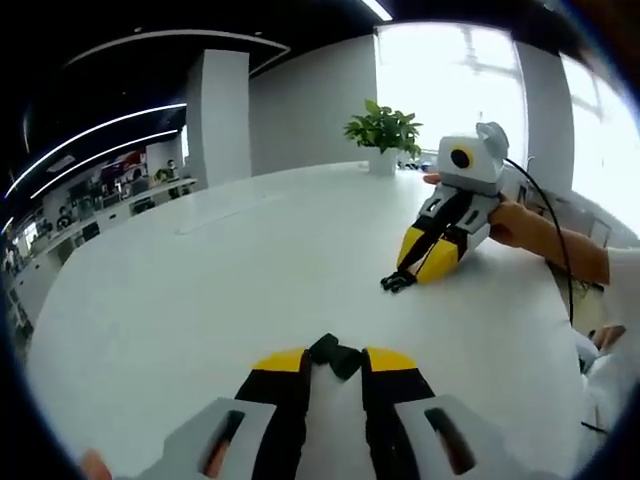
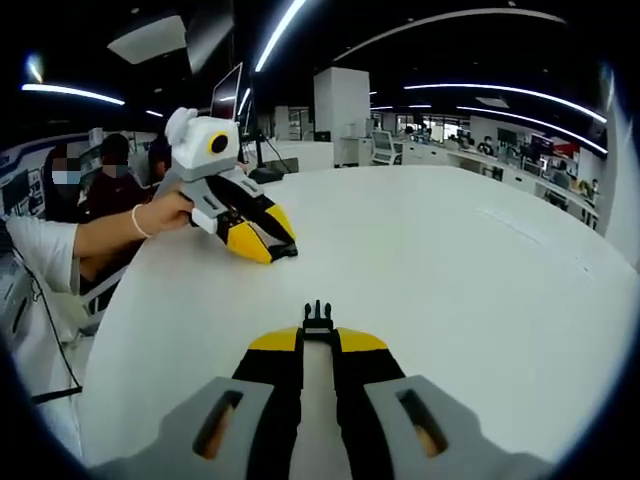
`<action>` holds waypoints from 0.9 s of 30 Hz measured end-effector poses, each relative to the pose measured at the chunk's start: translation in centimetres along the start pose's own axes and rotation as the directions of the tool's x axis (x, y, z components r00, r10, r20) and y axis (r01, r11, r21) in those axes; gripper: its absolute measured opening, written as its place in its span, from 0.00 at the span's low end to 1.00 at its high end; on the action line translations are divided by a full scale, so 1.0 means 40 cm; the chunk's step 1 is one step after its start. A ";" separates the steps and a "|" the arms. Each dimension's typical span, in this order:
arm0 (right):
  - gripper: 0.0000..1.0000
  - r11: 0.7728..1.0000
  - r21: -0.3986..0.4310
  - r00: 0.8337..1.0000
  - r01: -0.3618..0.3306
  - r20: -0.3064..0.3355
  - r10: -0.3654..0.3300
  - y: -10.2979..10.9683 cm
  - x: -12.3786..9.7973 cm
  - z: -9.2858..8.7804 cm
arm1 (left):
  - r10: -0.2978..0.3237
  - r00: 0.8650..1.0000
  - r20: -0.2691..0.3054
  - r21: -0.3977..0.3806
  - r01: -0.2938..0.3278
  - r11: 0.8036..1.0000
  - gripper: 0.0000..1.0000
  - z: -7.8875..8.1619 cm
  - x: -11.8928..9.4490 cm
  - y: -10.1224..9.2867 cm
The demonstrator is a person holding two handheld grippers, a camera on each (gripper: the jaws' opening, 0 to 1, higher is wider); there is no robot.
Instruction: Snap the two parts of the plastic buckle together until the buckle closes and remains connected.
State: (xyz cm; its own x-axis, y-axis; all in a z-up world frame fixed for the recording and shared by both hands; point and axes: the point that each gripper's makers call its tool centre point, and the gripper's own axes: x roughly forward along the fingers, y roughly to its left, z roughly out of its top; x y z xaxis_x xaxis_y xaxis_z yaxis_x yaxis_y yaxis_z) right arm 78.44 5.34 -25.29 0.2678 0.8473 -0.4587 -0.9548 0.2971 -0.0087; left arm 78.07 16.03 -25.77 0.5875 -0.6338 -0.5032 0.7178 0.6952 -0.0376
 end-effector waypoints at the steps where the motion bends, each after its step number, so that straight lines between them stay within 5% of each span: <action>1: 0.11 1.000 0.000 1.000 -0.004 0.002 0.004 0.000 0.000 0.001 | -0.006 1.000 0.000 0.001 0.006 1.000 0.20 -0.001 -0.001 -0.001; 9: 0.11 0.996 -0.027 0.997 -0.081 0.001 0.081 0.028 0.000 -0.001 | -0.137 0.991 -0.005 0.042 0.137 0.990 0.20 -0.007 -0.018 -0.012; 27: 0.11 0.982 -0.088 0.985 -0.169 -0.037 0.166 0.065 0.000 -0.002 | -0.279 0.960 -0.021 0.051 0.280 0.959 0.20 -0.024 -0.052 -0.073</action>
State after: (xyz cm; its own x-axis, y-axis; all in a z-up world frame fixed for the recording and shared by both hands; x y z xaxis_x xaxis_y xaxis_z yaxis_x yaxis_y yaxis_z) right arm 75.94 6.08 -25.40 0.1003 0.8682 -0.4859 -0.9939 0.1097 -0.0091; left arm 74.40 15.64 -25.44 0.3562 -0.7954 -0.4904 0.8716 0.4720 -0.1325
